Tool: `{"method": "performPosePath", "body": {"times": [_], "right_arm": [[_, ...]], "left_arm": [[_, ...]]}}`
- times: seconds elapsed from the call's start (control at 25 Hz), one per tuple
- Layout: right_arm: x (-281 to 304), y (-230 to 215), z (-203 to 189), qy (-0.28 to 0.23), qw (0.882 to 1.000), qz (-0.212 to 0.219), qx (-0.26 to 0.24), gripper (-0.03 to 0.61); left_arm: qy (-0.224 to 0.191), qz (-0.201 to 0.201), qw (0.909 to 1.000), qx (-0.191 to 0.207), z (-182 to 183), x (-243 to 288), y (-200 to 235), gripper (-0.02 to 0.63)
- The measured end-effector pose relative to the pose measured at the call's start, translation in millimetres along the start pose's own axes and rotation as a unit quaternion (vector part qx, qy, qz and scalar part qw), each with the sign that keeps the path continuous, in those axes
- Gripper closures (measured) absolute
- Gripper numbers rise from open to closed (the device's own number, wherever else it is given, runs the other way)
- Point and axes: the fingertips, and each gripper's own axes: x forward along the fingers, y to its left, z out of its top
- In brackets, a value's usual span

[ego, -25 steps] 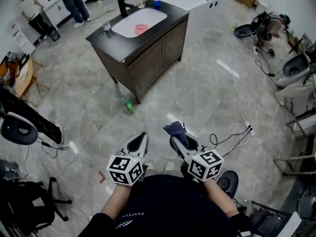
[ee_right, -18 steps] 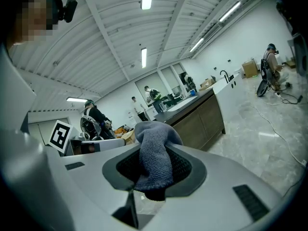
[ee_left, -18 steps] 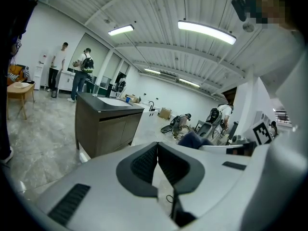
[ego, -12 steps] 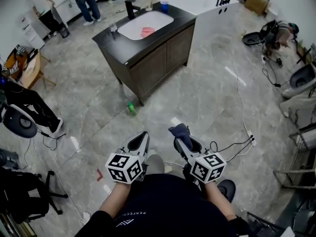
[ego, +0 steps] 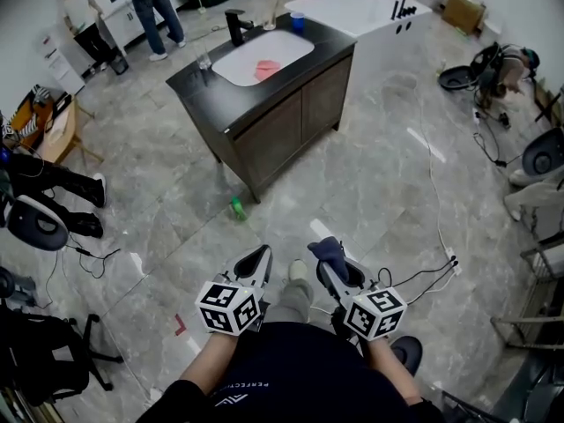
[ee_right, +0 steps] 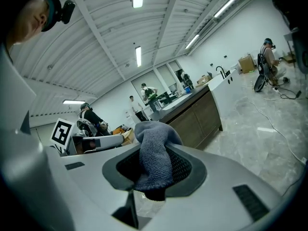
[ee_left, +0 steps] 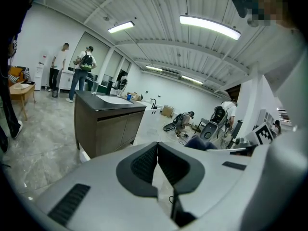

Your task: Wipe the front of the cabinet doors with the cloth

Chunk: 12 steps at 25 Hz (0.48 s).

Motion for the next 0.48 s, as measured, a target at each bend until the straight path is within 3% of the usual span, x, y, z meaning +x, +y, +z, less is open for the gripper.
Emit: {"method": "performPosePath", "body": {"times": [0.48], "right_arm": [[52, -43, 40, 0.020, 1.000, -0.001, -0.001, 0.456]], "left_arm": [[0.010, 0.004, 0.9999, -0.012, 27, 78, 38, 0.604]]}}
